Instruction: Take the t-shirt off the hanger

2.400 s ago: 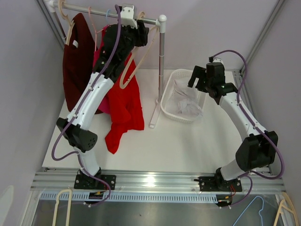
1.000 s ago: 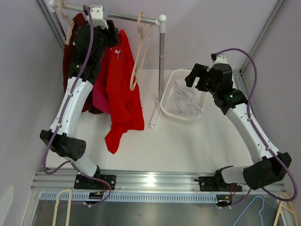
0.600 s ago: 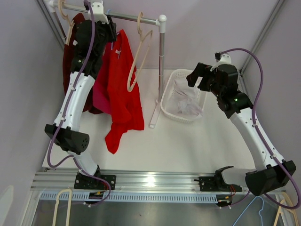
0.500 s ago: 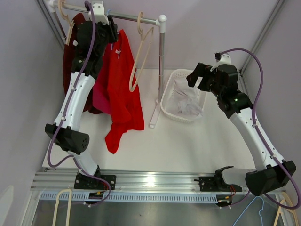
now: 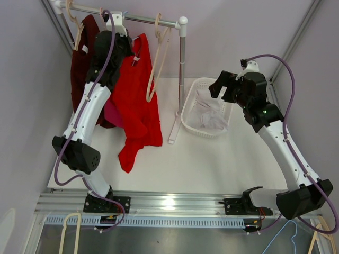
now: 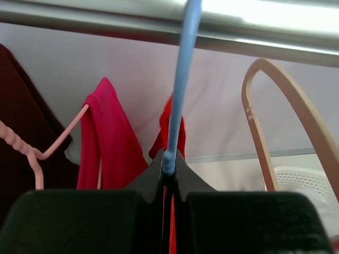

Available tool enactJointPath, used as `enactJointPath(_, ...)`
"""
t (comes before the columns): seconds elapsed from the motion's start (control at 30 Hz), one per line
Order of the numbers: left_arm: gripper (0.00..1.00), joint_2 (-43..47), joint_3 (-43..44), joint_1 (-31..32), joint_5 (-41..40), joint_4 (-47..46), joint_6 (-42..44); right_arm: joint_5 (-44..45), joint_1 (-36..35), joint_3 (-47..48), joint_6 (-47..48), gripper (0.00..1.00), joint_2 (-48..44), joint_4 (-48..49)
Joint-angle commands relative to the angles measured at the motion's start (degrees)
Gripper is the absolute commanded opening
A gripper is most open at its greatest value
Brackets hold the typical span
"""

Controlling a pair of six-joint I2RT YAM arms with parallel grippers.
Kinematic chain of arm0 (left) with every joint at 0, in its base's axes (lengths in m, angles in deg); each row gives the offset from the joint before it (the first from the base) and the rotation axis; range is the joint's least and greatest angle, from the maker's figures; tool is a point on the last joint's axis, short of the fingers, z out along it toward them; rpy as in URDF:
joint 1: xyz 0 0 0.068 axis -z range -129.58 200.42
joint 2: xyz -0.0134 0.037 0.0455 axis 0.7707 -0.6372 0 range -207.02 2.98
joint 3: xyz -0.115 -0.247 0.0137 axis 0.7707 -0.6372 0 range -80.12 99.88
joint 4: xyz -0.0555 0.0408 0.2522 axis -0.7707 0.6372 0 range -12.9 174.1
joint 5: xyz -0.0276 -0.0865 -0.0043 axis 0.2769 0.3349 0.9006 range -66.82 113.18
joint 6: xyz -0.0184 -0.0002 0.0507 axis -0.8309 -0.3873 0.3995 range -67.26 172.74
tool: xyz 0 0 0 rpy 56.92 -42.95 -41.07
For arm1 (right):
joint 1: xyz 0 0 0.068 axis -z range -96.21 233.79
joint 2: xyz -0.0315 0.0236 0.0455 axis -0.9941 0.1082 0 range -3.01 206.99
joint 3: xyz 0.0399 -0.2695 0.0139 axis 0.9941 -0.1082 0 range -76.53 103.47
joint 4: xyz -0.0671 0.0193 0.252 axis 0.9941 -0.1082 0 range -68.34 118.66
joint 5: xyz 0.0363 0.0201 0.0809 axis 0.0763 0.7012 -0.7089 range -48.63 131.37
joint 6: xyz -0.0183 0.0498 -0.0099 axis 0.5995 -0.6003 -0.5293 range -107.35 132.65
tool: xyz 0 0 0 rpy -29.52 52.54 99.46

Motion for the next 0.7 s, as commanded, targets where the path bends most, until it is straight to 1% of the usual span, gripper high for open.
enactJointPath(0.0,0.01,3.2,-0.1,-0.5,-1.4,-2.0,-0.4,-0.5,-0.7,1.5,0.0,0.95,0.6,1.6)
enactJointPath(0.13,0.01,3.4,0.6,-0.4,-0.5,-1.9,-0.8,-0.5,-0.9,1.5,0.1,0.95,1.1,1.6)
enactJointPath(0.43,0.01,3.5,10.1,-0.3,1.6,2.6,-2.7,-0.5,-1.4,1.4,0.1,0.95,1.3,1.7)
enactJointPath(0.57,0.01,6.1,8.4,-0.2,1.8,2.6,-3.7,-0.5,-1.5,0.8,0.1,0.95,1.1,1.7)
enactJointPath(0.67,0.01,8.6,4.4,0.1,-0.2,1.4,-4.4,-0.4,-1.8,0.6,-0.1,0.95,0.9,1.7)
